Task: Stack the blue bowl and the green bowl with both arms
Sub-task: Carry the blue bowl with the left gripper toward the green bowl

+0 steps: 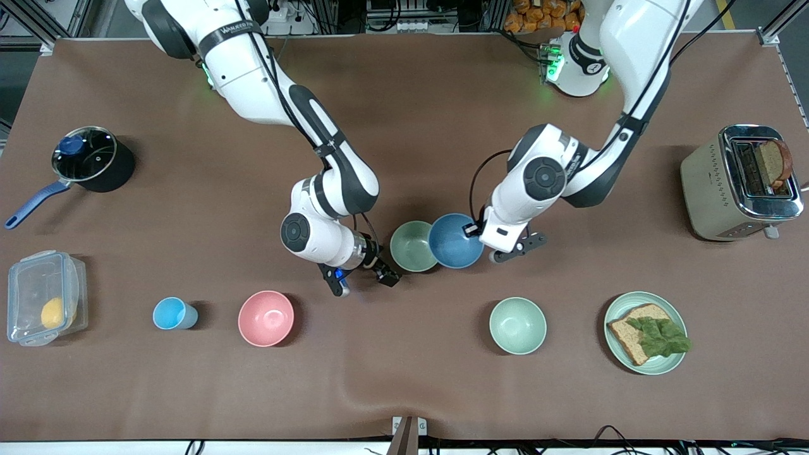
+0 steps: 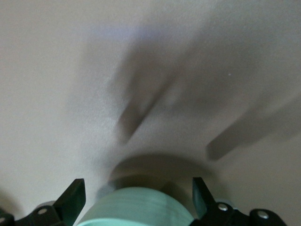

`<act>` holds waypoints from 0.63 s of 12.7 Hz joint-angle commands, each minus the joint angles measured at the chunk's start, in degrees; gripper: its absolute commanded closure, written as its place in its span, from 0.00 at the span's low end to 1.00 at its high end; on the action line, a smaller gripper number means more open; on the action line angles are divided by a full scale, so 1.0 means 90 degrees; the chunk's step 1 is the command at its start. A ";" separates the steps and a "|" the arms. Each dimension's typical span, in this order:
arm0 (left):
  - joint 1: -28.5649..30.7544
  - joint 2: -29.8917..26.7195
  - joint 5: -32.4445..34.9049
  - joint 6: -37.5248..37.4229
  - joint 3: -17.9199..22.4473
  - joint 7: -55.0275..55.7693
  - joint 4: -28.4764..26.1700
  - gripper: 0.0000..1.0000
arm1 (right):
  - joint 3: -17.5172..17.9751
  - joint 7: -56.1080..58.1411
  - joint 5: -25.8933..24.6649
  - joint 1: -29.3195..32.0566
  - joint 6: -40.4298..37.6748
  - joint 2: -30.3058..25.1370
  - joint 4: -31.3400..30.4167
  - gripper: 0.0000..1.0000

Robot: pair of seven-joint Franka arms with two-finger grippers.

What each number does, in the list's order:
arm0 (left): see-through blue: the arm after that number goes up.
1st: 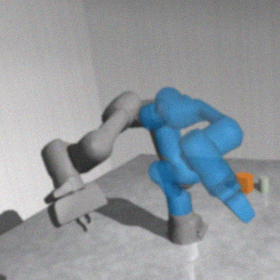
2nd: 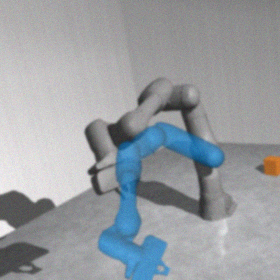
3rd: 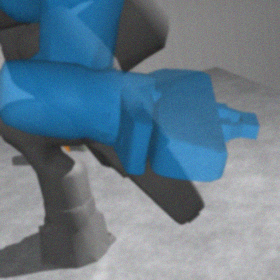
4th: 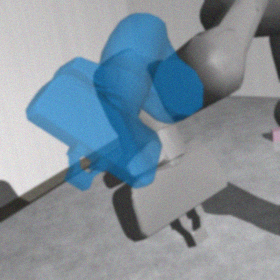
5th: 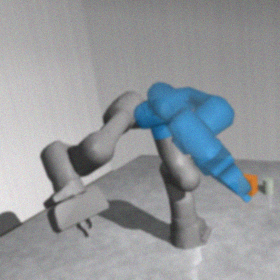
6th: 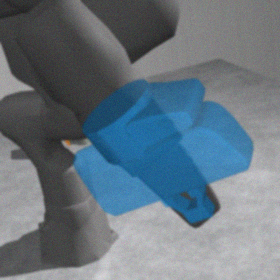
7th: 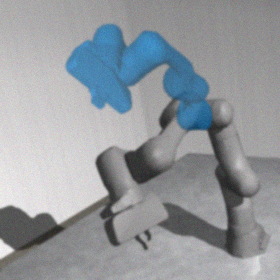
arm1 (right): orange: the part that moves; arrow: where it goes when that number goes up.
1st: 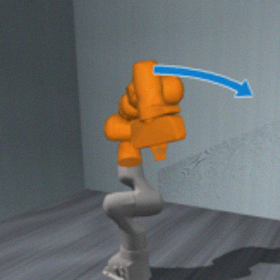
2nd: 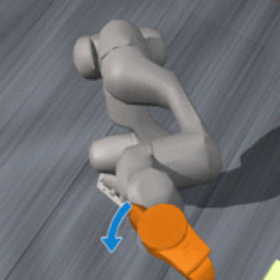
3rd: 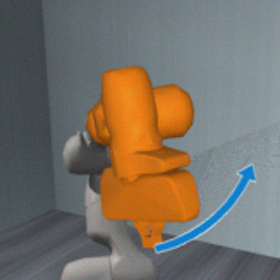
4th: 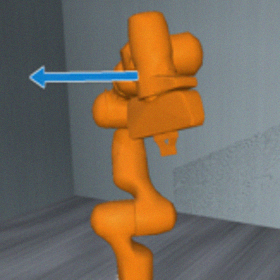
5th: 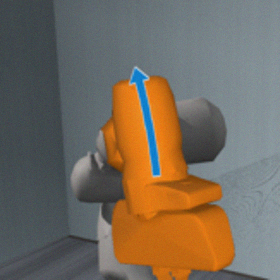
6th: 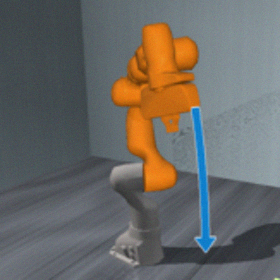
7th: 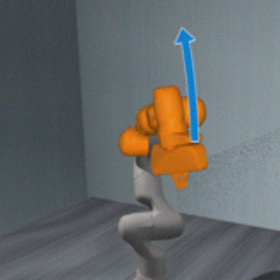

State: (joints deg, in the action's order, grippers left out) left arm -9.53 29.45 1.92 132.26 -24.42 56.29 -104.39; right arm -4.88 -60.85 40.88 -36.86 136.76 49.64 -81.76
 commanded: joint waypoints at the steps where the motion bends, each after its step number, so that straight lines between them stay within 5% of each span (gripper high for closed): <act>1: -0.0220 0.0253 -0.0077 0.0060 0.0018 0.0346 0.0359 1.00 | -0.0014 -0.0056 0.0116 -0.0064 0.0176 0.0080 0.0051 0.00; 8: -0.0542 0.0409 -0.0067 0.0080 0.0028 0.0610 0.0505 1.00 | -0.0014 -0.0036 0.0019 -0.0133 0.0225 0.0090 0.0012 0.00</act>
State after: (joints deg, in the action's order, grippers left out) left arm -12.98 31.85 1.92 132.75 -24.42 60.03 -101.92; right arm -4.85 -60.84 40.87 -37.62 137.77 50.07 -81.76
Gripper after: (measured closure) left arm 0.956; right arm 0.000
